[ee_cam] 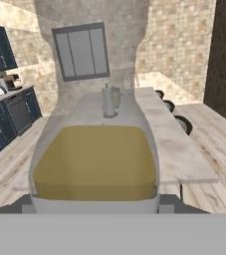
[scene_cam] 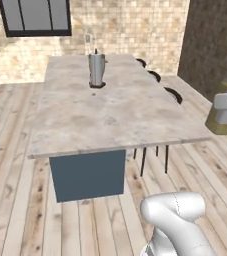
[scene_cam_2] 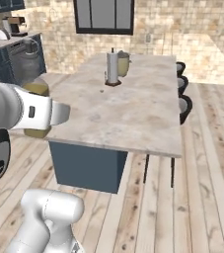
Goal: Move the oil and vinegar bottle and shaker from the cabinet to the dining counter.
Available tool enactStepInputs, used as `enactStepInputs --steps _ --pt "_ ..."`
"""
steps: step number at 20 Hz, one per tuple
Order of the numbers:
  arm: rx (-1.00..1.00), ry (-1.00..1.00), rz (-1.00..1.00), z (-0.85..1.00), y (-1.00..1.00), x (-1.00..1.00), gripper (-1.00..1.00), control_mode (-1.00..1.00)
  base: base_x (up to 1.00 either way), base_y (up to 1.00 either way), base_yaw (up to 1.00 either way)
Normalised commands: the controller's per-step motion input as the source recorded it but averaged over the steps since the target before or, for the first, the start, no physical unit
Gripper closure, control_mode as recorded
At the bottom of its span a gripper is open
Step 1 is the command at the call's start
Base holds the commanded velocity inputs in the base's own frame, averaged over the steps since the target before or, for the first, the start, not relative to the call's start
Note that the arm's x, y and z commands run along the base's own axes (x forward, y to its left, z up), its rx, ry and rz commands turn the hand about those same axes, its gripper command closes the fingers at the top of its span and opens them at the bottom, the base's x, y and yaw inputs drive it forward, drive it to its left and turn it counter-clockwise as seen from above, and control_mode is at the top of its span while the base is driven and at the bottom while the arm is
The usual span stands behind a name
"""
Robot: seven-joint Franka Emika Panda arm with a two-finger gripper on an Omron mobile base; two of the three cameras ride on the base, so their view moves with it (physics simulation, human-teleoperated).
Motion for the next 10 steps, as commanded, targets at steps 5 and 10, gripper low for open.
enactStepInputs --steps 5,10 --pt "0.0 0.0 0.0 0.0 0.0 0.0 1.0 1.0 0.34 -0.73 0.0" --pt "0.0 0.0 0.0 0.0 0.0 0.0 1.0 1.0 0.34 -0.72 0.0"
